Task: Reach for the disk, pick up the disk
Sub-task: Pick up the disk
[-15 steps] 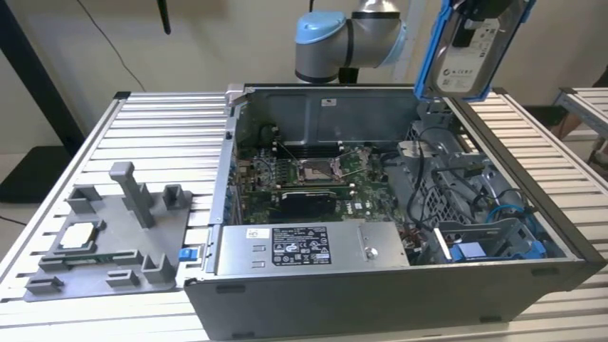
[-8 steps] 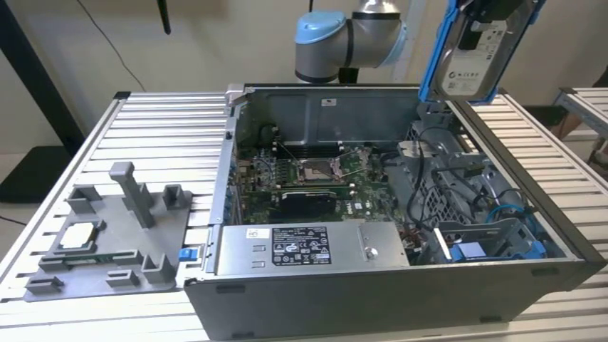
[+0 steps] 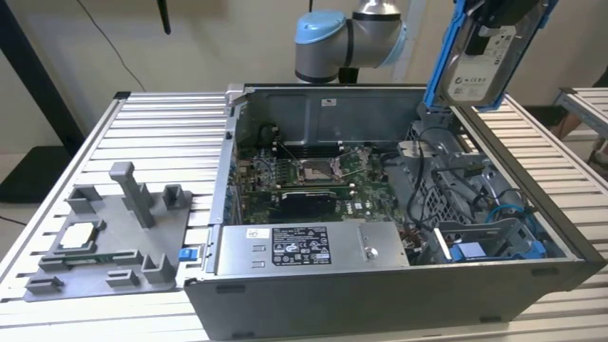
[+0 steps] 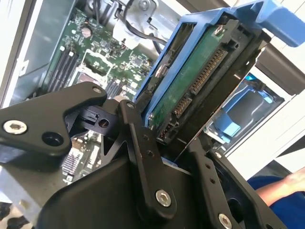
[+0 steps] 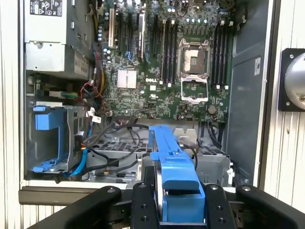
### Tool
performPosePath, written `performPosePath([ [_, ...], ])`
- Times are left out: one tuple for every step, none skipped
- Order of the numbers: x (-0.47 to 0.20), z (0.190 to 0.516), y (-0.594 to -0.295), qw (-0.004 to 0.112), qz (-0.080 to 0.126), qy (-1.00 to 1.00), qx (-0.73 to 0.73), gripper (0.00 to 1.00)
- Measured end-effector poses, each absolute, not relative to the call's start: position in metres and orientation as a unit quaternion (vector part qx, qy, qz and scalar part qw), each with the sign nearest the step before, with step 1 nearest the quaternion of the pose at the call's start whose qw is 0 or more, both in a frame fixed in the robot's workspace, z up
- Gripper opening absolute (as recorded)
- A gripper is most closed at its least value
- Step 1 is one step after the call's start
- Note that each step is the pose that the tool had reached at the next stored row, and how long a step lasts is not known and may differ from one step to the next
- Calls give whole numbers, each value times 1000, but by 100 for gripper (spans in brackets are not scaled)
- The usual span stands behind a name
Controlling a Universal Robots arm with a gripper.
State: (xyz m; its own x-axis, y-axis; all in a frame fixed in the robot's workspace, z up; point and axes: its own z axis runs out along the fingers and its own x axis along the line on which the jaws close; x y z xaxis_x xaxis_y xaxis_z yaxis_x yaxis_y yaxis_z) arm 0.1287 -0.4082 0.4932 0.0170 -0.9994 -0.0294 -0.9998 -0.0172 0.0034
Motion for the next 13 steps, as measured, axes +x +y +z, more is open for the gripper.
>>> performPosePath([
  [129,493,-411,9,12,701,-713,0],
  [129,493,-414,9,12,701,-713,0],
  [129,493,-416,9,12,701,-713,0],
  [129,493,-419,9,12,701,-713,0],
  [128,493,-422,9,12,701,-713,0],
  [128,493,-424,9,12,701,-713,0],
  [128,493,-427,9,12,701,-713,0],
  [128,493,-430,9,12,701,-713,0],
  [127,493,-433,9,12,701,-713,0],
  [126,493,-435,9,11,701,-713,0],
  [125,493,-438,10,11,701,-713,0],
  [124,493,-441,10,11,701,-713,0],
  [123,493,-444,10,11,701,-713,0],
])
